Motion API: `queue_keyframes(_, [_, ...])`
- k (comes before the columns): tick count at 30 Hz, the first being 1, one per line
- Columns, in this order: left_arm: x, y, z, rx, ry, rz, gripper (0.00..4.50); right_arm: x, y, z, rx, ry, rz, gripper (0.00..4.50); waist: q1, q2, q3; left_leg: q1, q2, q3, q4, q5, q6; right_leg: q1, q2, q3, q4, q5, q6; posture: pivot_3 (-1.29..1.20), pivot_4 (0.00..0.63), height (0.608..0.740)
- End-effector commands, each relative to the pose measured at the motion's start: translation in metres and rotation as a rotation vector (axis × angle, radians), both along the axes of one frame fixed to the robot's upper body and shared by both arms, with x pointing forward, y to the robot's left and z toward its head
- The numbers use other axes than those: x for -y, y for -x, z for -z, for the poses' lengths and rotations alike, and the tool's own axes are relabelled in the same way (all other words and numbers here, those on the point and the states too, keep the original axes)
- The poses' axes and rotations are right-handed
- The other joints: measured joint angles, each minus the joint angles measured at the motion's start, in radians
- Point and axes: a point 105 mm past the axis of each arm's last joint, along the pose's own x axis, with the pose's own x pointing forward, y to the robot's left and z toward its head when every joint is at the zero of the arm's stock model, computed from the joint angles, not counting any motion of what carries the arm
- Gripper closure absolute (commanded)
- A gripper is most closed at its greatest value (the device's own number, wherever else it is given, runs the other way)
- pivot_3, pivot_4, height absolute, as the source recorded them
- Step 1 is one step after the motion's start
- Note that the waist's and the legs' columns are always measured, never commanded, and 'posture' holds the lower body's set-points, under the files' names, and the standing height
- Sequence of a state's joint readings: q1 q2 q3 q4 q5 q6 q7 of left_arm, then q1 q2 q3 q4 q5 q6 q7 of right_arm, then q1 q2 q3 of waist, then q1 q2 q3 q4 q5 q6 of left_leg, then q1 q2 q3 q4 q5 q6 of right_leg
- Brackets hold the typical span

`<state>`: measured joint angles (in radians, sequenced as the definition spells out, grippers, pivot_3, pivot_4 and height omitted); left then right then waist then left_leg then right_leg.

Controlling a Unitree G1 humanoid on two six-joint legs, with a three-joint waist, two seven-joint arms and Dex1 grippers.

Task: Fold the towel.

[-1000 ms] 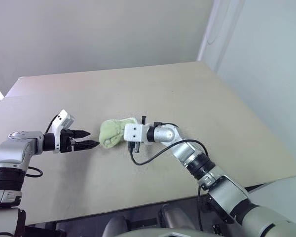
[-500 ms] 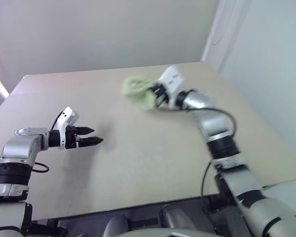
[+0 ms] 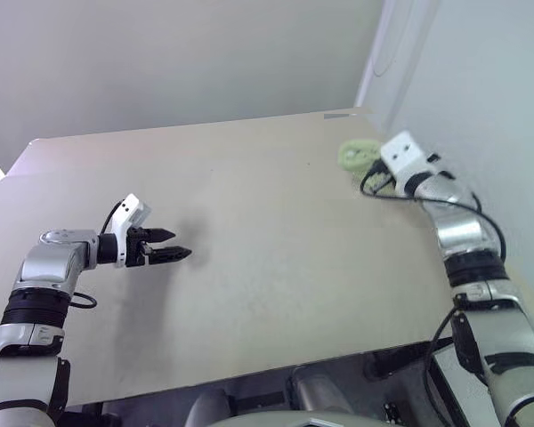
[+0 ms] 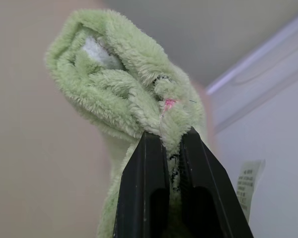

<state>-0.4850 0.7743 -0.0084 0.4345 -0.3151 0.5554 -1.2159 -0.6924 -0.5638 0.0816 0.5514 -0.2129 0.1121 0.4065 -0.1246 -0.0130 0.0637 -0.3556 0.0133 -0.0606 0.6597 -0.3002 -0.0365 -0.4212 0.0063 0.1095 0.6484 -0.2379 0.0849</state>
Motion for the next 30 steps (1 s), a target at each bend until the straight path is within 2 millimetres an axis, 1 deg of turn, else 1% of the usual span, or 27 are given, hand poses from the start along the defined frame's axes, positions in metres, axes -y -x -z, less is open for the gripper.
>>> queue_keyframes(1, [-0.001,-0.005,-0.011,0.047,-0.005,0.009,0.00,-0.020,0.007,0.004,0.047,0.052,-0.059,4.49,0.001,0.000,0.000,0.000,0.000,0.000,0.000,0.000,0.000,0.000,0.000,0.000,0.000,0.000,0.000,0.00,0.000,0.740])
queue_keyframes(6, [-0.003,-0.004,-0.011,0.046,-0.014,0.008,0.00,-0.046,0.026,0.029,-0.007,0.055,-0.149,4.49,0.000,0.000,0.000,0.000,0.000,0.000,0.001,0.000,0.000,0.000,0.000,0.000,0.001,-0.001,0.001,0.00,0.000,0.740])
queue_keyframes(9, [-0.004,-0.003,-0.010,0.045,-0.017,0.008,0.00,-0.056,0.037,0.040,-0.038,0.073,-0.187,4.49,0.001,0.000,0.000,0.000,0.000,0.000,0.002,0.000,0.000,0.000,0.000,0.000,0.001,-0.001,0.001,0.00,0.000,0.740])
queue_keyframes(14, [-0.007,-0.002,-0.008,0.042,-0.018,0.003,0.00,-0.064,0.050,0.050,-0.093,0.063,-0.225,4.49,0.003,0.000,0.000,0.001,0.000,-0.001,0.003,0.000,0.000,0.001,0.000,0.000,0.001,-0.001,0.001,0.00,0.000,0.740])
queue_keyframes(16, [-0.008,-0.002,-0.006,0.040,-0.020,0.002,0.00,-0.063,0.055,0.062,-0.160,0.061,-0.223,4.49,0.003,0.000,0.000,0.001,0.000,-0.001,0.003,0.000,0.000,0.001,0.000,0.000,0.001,-0.001,0.001,0.00,0.000,0.740])
queue_keyframes(18, [-0.008,-0.003,-0.005,0.039,-0.020,0.002,0.00,-0.061,0.056,0.067,-0.188,0.051,-0.206,4.49,0.004,0.000,0.000,0.001,0.000,-0.001,0.003,0.000,0.000,0.001,0.000,-0.001,0.001,-0.001,0.001,0.00,0.000,0.740])
queue_keyframes(21, [-0.007,-0.003,-0.005,0.040,-0.019,0.003,0.00,-0.061,0.057,0.068,-0.211,0.040,-0.207,3.60,0.004,0.000,0.000,0.001,0.000,-0.001,0.003,0.000,0.000,0.001,0.000,-0.001,0.001,-0.001,0.001,0.00,0.000,0.740])
queue_keyframes(27, [-0.007,-0.005,-0.004,0.041,-0.020,0.005,0.00,-0.066,0.059,0.060,-0.205,0.007,-0.234,1.39,0.004,0.000,0.000,0.001,0.000,-0.001,0.003,0.000,0.000,0.002,0.000,-0.001,0.001,-0.001,0.001,0.00,0.000,0.740])
queue_keyframes(29, [-0.007,-0.005,-0.003,0.040,-0.019,0.005,0.00,-0.067,0.058,0.052,-0.193,-0.046,-0.236,0.67,0.004,0.000,0.000,0.001,0.000,-0.001,0.003,0.000,0.000,0.002,0.000,-0.001,0.001,-0.001,0.001,0.00,0.000,0.740])
queue_keyframes(30, [-0.008,-0.006,-0.003,0.040,-0.020,0.004,0.00,-0.067,0.056,0.045,-0.182,-0.097,-0.227,0.28,0.004,0.000,0.000,0.001,0.000,-0.001,0.003,0.000,0.000,0.002,0.000,-0.001,0.001,-0.001,0.001,0.00,0.000,0.740])
